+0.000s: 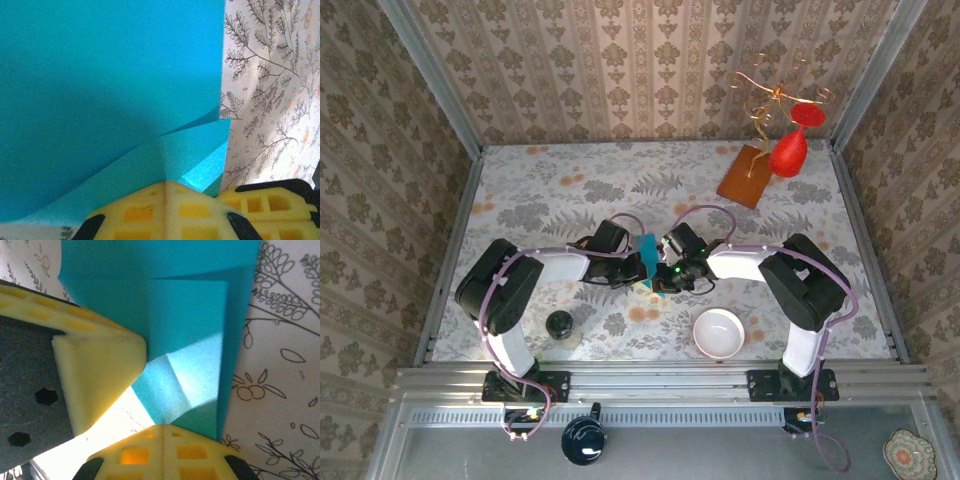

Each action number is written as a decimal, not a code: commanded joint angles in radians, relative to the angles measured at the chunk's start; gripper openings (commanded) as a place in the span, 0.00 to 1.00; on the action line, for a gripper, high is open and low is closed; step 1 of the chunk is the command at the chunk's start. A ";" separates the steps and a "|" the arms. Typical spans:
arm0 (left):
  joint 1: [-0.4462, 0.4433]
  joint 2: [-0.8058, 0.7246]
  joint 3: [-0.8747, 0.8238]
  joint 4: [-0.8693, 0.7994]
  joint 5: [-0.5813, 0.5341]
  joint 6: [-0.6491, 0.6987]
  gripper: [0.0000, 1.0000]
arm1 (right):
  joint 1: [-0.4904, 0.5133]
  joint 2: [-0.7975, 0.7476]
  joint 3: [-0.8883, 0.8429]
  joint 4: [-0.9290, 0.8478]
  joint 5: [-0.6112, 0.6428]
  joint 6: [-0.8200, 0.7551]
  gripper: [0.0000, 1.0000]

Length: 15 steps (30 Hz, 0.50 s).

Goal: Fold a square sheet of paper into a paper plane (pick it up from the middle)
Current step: Third fold the triangle at the center of the table.

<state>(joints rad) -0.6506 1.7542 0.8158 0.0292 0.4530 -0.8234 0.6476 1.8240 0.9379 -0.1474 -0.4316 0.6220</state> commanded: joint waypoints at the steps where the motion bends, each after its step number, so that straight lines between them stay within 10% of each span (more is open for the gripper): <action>1: 0.068 -0.003 -0.060 -0.031 -0.145 0.085 0.07 | -0.003 0.084 -0.068 -0.200 0.134 0.012 0.06; 15: 0.282 -0.055 -0.115 0.074 -0.134 0.206 0.08 | -0.008 0.083 -0.078 -0.181 0.151 0.052 0.05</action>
<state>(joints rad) -0.4324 1.7149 0.7277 0.1284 0.4904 -0.6773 0.6476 1.8313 0.9340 -0.1036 -0.4156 0.6598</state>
